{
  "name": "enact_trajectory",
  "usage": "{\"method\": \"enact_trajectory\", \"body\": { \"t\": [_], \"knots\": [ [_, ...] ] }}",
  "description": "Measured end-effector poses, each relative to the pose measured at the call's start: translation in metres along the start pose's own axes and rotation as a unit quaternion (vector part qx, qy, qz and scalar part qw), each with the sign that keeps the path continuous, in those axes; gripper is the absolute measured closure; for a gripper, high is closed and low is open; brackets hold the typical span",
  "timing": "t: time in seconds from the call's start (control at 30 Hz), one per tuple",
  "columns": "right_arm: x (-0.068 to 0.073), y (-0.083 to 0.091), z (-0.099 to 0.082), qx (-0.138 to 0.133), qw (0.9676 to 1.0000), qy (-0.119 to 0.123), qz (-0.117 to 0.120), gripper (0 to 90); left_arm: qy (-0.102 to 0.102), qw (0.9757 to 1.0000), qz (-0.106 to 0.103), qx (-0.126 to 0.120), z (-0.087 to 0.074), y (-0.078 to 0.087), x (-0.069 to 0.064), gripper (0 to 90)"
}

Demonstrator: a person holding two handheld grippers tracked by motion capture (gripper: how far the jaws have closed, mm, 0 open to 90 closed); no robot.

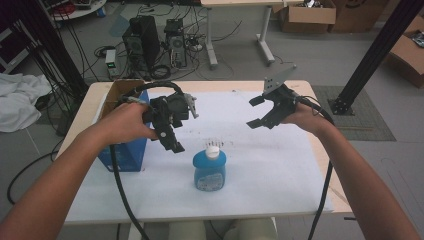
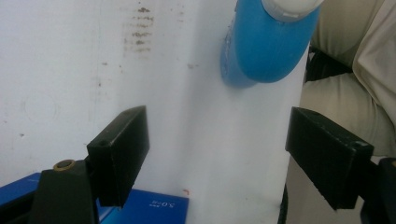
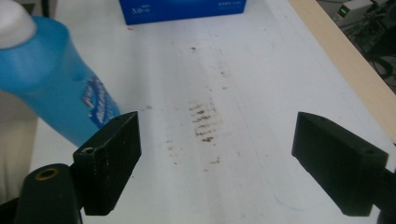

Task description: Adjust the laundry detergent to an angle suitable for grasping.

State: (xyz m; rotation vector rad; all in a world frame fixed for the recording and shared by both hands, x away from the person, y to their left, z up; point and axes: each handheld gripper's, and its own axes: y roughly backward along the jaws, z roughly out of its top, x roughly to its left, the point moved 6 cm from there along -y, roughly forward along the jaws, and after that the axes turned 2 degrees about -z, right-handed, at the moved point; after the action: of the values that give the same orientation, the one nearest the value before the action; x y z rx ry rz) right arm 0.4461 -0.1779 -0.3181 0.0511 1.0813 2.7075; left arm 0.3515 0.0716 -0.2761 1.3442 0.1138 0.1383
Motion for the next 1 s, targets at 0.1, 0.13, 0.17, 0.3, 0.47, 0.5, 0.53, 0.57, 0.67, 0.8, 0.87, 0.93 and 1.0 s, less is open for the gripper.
{"method": "enact_trajectory", "body": {
  "t": [0.1,0.13,0.17,0.3,0.47,0.5,0.53,0.57,0.67,0.8,0.87,0.93,1.0],
  "knots": [
    [-0.012,-0.003,-0.004,0.011,0.9997,-0.012,-0.017,15.2,0.001,1.0,-0.001,-0.001,0.001,0.001,0.0,22.2],
    [-0.015,-0.004,-0.006,0.015,0.9995,-0.015,-0.022,15.2,0.001,1.0,0.0,-0.001,0.001,0.001,0.0,22.2],
    [-0.019,-0.005,-0.008,0.022,0.9992,-0.017,-0.029,15.3,0.001,1.0,0.0,-0.002,0.001,0.001,0.0,22.2],
    [-0.03,-0.006,-0.014,0.044,0.9976,-0.025,-0.046,15.1,0.002,1.0,0.002,-0.002,0.001,0.002,0.0,22.2],
    [-0.044,-0.007,-0.019,0.063,0.9952,-0.031,-0.068,15.1,0.001,1.0,0.003,-0.003,0.003,0.002,-0.001,22.1],
    [-0.046,-0.007,-0.021,0.068,0.9946,-0.032,-0.072,15.2,0.0,1.0,0.004,-0.003,0.004,0.002,-0.001,22.1],
    [-0.049,-0.008,-0.023,0.072,0.994,-0.035,-0.075,15.1,0.003,1.0,0.004,-0.006,0.004,0.002,-0.001,22.1],
    [-0.05,-0.008,-0.024,0.074,0.9937,-0.037,-0.076,15.2,0.0,1.0,0.004,-0.004,0.004,0.002,-0.001,22.1],
    [-0.054,-0.012,-0.028,0.089,0.9922,-0.038,-0.079,15.2,0.002,1.0,0.004,-0.006,0.004,0.003,-0.001,22.2],
    [-0.054,-0.018,-0.034,0.111,0.9904,-0.035,-0.074,15.2,0.007,0.9999,0.005,-0.008,0.004,0.002,0.0,22.1],
    [-0.054,-0.021,-0.036,0.118,0.99,-0.033,-0.071,15.3,0.005,1.0,0.006,-0.006,0.004,0.002,0.0,22.2],
    [-0.054,-0.024,-0.036,0.122,0.9896,-0.032,-0.069,15.3,0.005,0.9999,0.006,-0.006,0.003,0.002,0.001,22.2],
    [-0.054,-0.025,-0.035,0.121,0.9901,-0.029,-0.064,15.4,0.006,0.9999,0.006,-0.006,0.003,0.002,0.001,22.2]
  ]
}}
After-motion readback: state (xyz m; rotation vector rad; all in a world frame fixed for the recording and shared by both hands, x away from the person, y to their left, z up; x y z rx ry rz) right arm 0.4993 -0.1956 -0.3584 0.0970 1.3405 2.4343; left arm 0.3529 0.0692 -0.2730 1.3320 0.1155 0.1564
